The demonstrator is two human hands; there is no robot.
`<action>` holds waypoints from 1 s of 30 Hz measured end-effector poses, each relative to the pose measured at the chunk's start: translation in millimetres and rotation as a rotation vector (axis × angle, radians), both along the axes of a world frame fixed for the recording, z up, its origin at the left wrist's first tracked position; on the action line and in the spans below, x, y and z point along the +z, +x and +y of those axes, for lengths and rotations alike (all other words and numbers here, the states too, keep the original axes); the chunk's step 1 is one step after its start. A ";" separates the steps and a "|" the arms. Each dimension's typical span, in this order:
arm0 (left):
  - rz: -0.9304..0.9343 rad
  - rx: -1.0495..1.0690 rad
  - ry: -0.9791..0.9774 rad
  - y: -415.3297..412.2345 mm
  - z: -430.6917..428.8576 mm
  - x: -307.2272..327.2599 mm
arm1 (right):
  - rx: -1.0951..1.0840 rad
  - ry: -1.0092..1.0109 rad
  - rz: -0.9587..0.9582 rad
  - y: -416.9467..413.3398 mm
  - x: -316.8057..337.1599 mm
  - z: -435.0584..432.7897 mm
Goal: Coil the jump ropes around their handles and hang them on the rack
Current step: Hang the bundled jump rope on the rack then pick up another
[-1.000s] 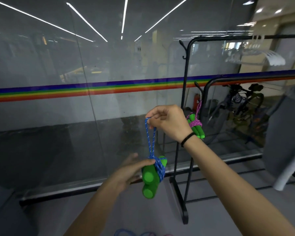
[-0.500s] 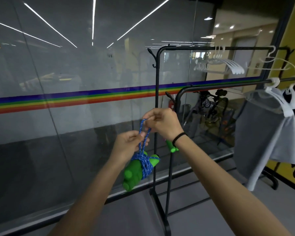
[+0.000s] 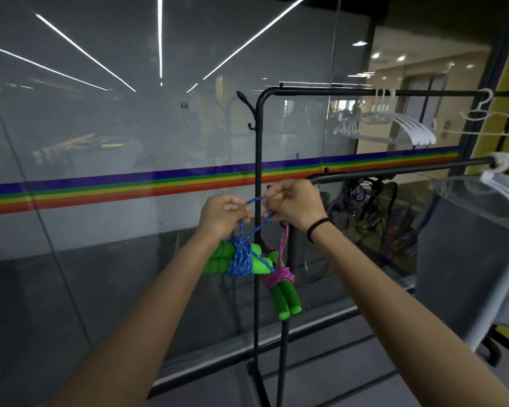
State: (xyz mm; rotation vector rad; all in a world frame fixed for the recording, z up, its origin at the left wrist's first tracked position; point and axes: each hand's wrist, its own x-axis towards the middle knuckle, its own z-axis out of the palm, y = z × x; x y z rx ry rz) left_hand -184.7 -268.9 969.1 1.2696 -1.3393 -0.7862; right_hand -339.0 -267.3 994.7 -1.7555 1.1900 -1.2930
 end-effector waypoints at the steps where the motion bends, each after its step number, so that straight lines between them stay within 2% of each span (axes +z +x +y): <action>1: 0.005 0.001 -0.001 -3.3 -11.4 2.0 | -0.012 0.002 -0.021 -2.3 1.8 -7.7; 6: 0.040 0.020 -0.025 -23.6 -52.0 4.1 | -0.086 -0.039 -0.031 -9.6 6.9 -44.2; 13: 0.198 0.078 -0.032 -39.1 -80.8 2.7 | -0.334 -0.193 0.270 -13.2 2.4 -72.9; 19: 0.144 0.040 0.106 -45.9 -91.2 -17.9 | -0.448 -0.191 0.611 -17.6 -8.8 -69.3; 25: 0.032 -0.049 0.149 -51.5 -79.6 -28.2 | -0.478 -0.165 0.732 -19.4 -22.9 -70.9; 30: 0.116 0.027 0.095 -19.5 -42.1 -29.3 | -0.517 -0.186 0.774 -17.7 -34.6 -65.5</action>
